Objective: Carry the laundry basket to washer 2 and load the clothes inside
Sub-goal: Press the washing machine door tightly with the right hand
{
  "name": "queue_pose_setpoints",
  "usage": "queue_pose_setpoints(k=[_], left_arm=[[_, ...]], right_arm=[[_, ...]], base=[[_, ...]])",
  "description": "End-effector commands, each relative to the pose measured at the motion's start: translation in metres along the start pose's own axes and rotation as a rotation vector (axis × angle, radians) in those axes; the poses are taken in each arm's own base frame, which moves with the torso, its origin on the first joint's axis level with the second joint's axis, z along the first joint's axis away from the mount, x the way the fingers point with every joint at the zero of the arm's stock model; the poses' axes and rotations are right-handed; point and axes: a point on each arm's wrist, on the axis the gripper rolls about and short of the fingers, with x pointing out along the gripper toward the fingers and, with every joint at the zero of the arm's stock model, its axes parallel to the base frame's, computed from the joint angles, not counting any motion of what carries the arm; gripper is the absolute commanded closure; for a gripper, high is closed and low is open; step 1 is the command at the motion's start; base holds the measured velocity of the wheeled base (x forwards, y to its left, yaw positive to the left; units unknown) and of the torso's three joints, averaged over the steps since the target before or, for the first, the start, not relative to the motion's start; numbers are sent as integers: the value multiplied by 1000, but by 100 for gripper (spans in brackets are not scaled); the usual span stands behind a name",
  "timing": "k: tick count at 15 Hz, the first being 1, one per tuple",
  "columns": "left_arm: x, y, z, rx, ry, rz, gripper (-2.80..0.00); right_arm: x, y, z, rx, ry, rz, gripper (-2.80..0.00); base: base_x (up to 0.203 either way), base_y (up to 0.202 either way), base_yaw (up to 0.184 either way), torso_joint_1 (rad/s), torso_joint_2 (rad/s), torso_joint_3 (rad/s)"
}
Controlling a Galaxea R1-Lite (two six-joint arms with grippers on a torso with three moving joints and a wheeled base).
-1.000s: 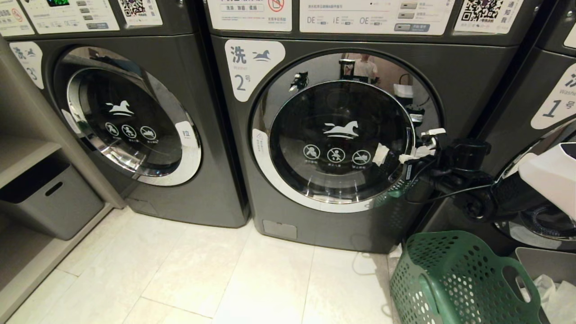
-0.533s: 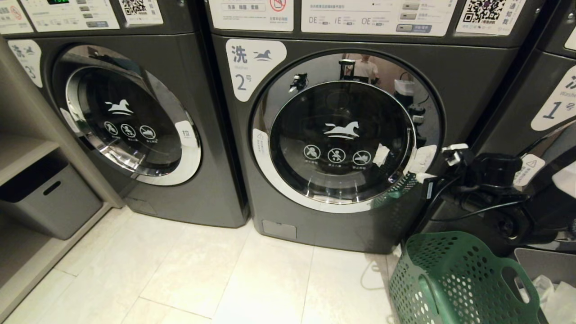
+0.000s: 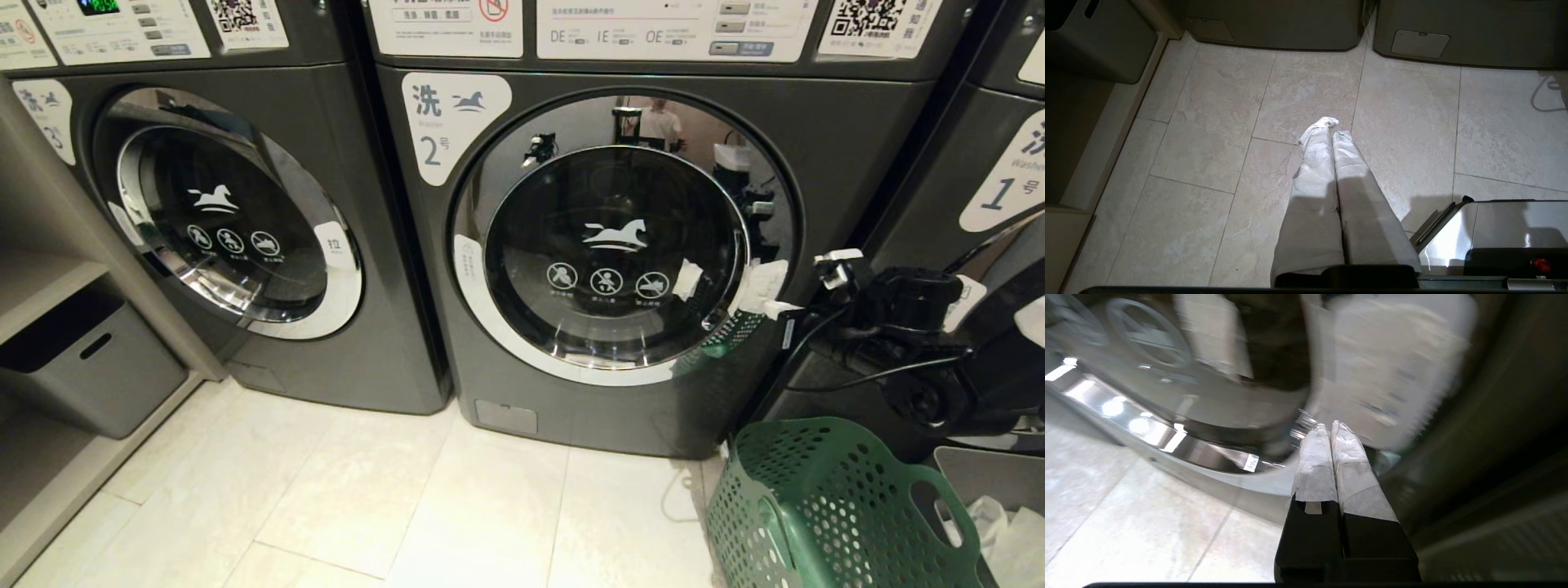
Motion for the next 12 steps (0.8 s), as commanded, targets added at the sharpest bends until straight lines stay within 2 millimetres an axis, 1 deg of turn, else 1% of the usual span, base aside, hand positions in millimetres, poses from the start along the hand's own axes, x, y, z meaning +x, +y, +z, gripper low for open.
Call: queue_pose_setpoints(k=[1, 6, 9, 12], left_arm=[[0, 0, -2, 1, 4, 5, 0], [2, -1, -4, 6, 14, 5, 0], [2, -1, -6, 7, 17, 5, 0], [3, -2, -9, 10, 22, 6, 0]], right_arm=[[12, -4, 1, -6, -26, -4, 0], [28, -7, 2, -15, -53, -7, 0], [34, -9, -1, -17, -58, -6, 0], [48, -12, -1, -23, -85, -7, 0]], base=[[0, 0, 0, 0, 0, 0], [0, 0, 0, 0, 0, 0], [0, 0, 0, 0, 0, 0], [0, 0, 0, 0, 0, 0]])
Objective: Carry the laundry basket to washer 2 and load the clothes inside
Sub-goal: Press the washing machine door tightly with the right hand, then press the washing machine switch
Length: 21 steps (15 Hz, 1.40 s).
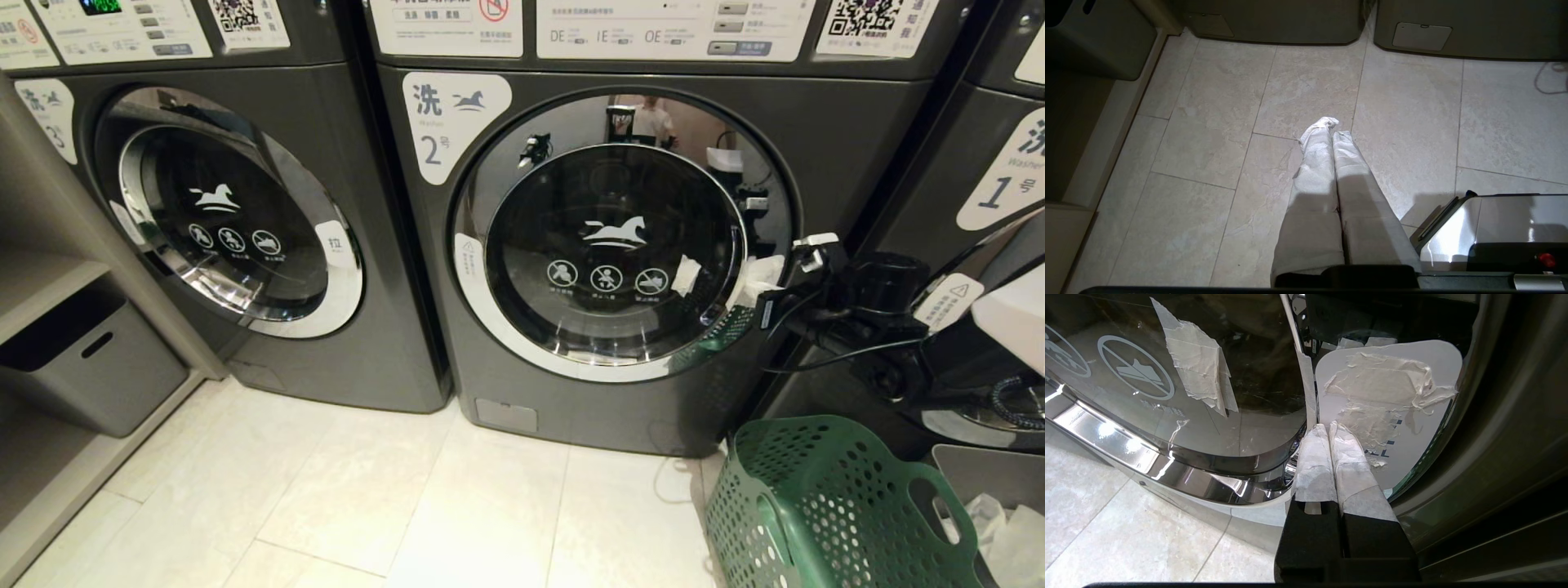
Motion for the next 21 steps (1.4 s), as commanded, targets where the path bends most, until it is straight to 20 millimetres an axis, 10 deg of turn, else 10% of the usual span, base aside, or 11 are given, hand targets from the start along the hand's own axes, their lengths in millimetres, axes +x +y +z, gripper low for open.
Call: queue_pose_setpoints(k=[1, 5, 9, 14, 21], left_arm=[[1, 0, -2, 4, 8, 2, 0], [1, 0, -1, 2, 4, -1, 0], [-4, 1, 3, -12, -8, 14, 0], [-27, -5, -21, -81, 81, 144, 0], [-46, -25, -18, -233, 113, 237, 0]], right_arm=[[11, -3, -7, -3, -12, -5, 0], [-7, 1, 5, 1, 36, -2, 0], [-102, 22, 50, 4, 116, 23, 0], [-214, 49, 57, -6, 145, 57, 0], [-273, 62, 69, -67, 127, 61, 0]], base=[[0, 0, 0, 0, 0, 0], [0, 0, 0, 0, 0, 0], [0, 0, 0, 6, 4, -2], [0, 0, 0, 0, 0, 0], [0, 0, 0, 0, 0, 0]])
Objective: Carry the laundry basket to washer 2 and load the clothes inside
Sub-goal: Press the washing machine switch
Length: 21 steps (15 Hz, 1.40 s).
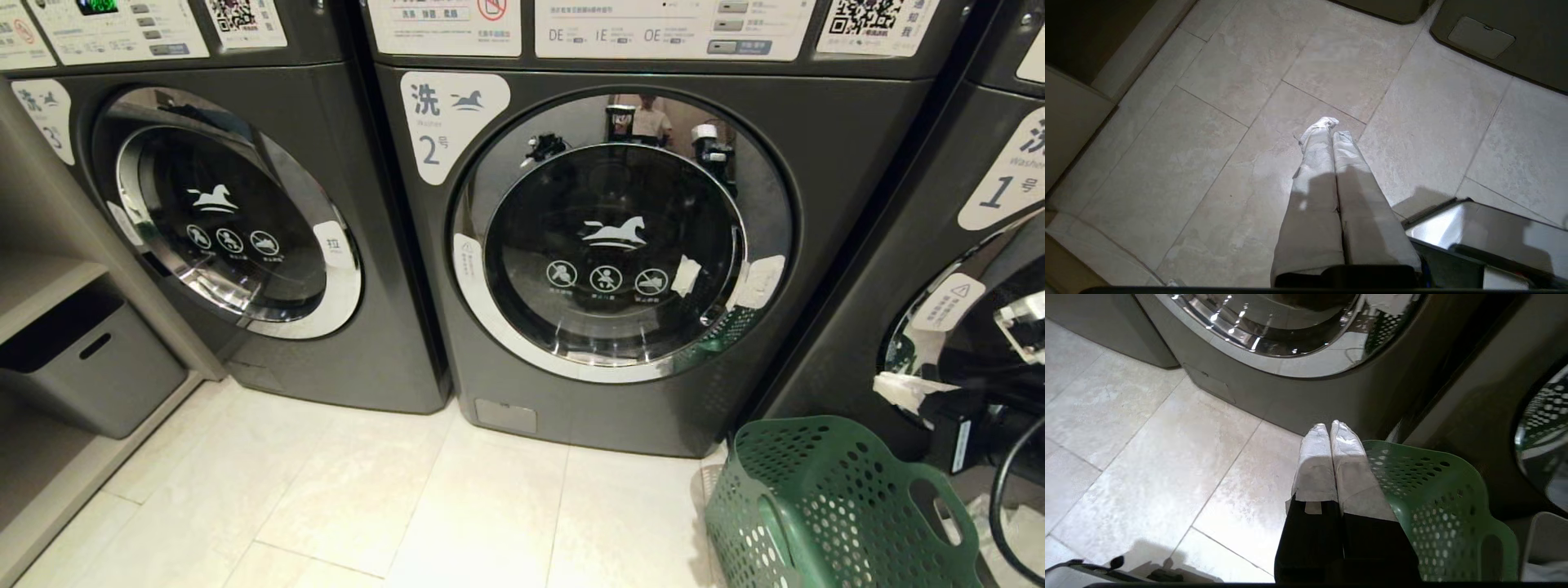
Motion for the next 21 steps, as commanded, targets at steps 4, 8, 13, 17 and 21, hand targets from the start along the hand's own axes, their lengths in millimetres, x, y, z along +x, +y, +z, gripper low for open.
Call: queue_pose_setpoints(k=[4, 8, 13, 17, 21], left_arm=[[26, -16, -4, -9, -80, -198, 0], [73, -27, -54, 183, -245, -280, 0], [80, -25, -78, 150, -399, -245, 0], [82, -27, -87, 102, -296, -324, 0], [82, -27, -87, 101, -295, -325, 0]], right_arm=[[-22, 5, 15, -36, -101, 7, 0], [-13, 2, 49, -70, -198, 108, 0], [27, 4, 152, -130, -392, 196, 0], [81, 11, 196, -135, -419, 219, 0], [125, 17, 216, -134, -445, 258, 0]], base=[[0, 0, 0, 0, 0, 0], [0, 0, 0, 0, 0, 0], [0, 0, 0, 0, 0, 0], [0, 0, 0, 0, 0, 0], [0, 0, 0, 0, 0, 0]])
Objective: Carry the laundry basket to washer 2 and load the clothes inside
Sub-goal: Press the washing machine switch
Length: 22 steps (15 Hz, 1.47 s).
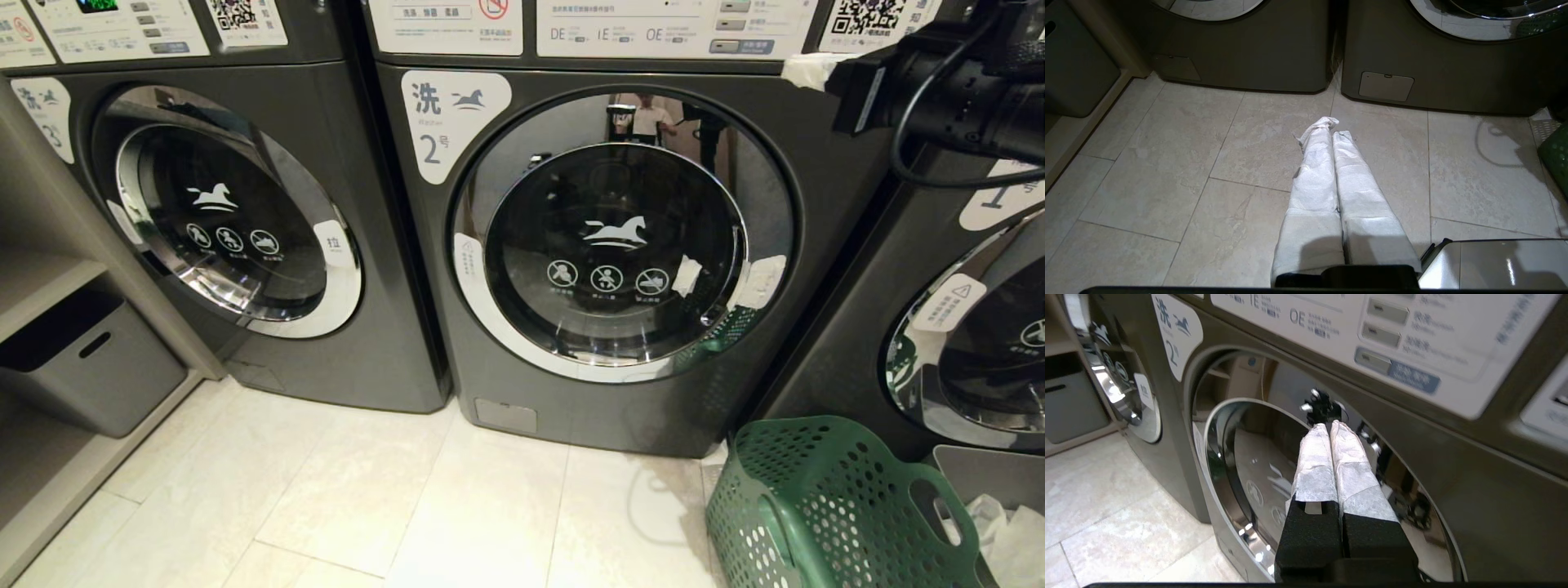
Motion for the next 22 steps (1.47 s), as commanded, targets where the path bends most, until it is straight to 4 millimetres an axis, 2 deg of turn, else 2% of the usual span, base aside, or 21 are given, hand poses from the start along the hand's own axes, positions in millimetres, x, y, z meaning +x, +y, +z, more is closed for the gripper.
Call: queue_pose_setpoints(k=[1, 4, 6, 9, 13, 16, 18, 22], left_arm=[[0, 0, -1, -1, 6, -2, 0], [0, 0, -1, -3, 6, 1, 0], [0, 0, -1, -3, 5, 1, 0], [0, 0, -1, -3, 5, 1, 0], [0, 0, -1, -3, 5, 1, 0], [0, 0, -1, -3, 6, 1, 0], [0, 0, -1, -3, 6, 1, 0], [0, 0, -1, -3, 6, 1, 0]], right_arm=[[42, 5, -19, 17, 3, 59, 0], [58, 42, -1, 32, -72, 161, 0], [60, 51, 8, 33, -101, 172, 0], [57, 48, 15, 23, -117, 117, 0], [54, 32, 16, 17, -107, -2, 0], [61, 25, 19, 13, -128, -73, 0], [68, 15, 14, 10, -131, -125, 0], [77, 8, -1, 10, -105, -146, 0]], base=[[0, 0, 0, 0, 0, 0], [0, 0, 0, 0, 0, 0], [0, 0, 0, 0, 0, 0], [0, 0, 0, 0, 0, 0], [0, 0, 0, 0, 0, 0], [0, 0, 0, 0, 0, 0], [0, 0, 0, 0, 0, 0], [0, 0, 0, 0, 0, 0]])
